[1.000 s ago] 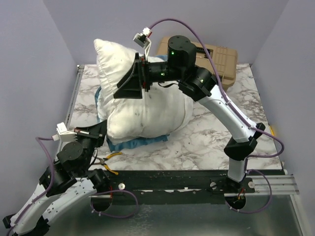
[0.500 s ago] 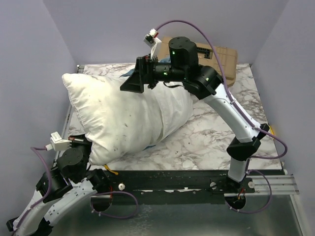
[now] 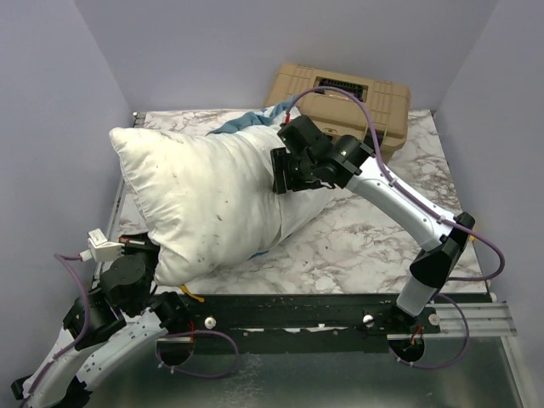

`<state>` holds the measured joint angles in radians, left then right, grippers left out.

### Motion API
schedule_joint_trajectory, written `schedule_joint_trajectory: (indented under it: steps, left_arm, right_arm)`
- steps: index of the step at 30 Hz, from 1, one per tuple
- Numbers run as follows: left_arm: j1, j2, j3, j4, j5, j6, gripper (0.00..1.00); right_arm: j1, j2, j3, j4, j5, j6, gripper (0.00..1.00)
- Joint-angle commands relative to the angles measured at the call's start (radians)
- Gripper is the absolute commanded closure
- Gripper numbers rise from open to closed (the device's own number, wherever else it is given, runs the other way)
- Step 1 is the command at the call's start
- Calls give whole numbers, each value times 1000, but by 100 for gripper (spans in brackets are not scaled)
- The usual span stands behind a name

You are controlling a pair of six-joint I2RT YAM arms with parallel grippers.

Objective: Put the pillow into the pillowcase
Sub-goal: Stuff the pillow into the pillowcase.

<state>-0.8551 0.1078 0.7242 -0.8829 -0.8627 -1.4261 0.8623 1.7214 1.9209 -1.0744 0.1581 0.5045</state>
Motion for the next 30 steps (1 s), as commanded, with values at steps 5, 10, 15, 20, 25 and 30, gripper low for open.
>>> schedule_joint_trajectory:
  steps: [5,10,15,20,25,30]
  left_arm:
    - [-2,11,15,20,-8,-1,100]
    - [-2,55,47,124,21,139,100]
    - [-2,240,185,359,146,431,100]
    - [-2,546,512,536,324,718,100]
    - [-1,851,900,638,458,843,100]
    - [-2,1036,1117,820,545,899,100]
  right_arm:
    - [3,-6,-32,24,43,9,78]
    - [1,-81,32,114,-75,-39,100]
    - [1,-147,157,259,-253,-47,100]
    - [-4,-151,268,379,-324,3,100]
    - [-24,-131,353,487,-272,7,100]
    - [-73,-120,436,600,-257,60,100]
